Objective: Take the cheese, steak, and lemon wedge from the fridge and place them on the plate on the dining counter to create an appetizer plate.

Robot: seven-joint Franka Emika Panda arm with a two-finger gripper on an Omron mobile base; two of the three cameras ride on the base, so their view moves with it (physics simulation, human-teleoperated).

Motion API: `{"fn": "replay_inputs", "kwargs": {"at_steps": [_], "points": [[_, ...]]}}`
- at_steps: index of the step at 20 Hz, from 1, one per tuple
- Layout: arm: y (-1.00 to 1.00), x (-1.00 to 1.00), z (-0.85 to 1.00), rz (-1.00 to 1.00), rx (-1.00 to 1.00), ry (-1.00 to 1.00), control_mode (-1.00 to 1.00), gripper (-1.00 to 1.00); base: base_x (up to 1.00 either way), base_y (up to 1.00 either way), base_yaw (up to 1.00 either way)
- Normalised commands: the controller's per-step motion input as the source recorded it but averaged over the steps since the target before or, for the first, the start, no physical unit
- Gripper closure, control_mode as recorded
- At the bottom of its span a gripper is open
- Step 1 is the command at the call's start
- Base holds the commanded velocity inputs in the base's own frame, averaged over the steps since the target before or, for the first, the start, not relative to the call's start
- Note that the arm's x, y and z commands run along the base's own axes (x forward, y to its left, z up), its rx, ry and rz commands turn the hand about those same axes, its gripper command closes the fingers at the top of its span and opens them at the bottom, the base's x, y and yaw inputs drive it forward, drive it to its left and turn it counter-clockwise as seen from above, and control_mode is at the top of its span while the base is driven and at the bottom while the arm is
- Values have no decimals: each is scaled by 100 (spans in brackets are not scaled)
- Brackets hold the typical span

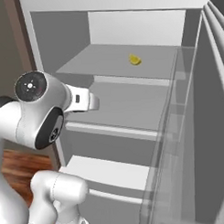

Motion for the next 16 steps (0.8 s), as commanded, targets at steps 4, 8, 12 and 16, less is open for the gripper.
{"fn": "replay_inputs", "kwargs": {"at_steps": [4,8,12,16], "points": [[0,0,0,0,0,0,100,100,-76,28,0],[0,0,0,0,0,0,100,100,-86,39,0],[0,0,0,0,0,0,100,100,-90,63,0],[0,0,0,0,0,0,100,100,-83,79,0]]}}
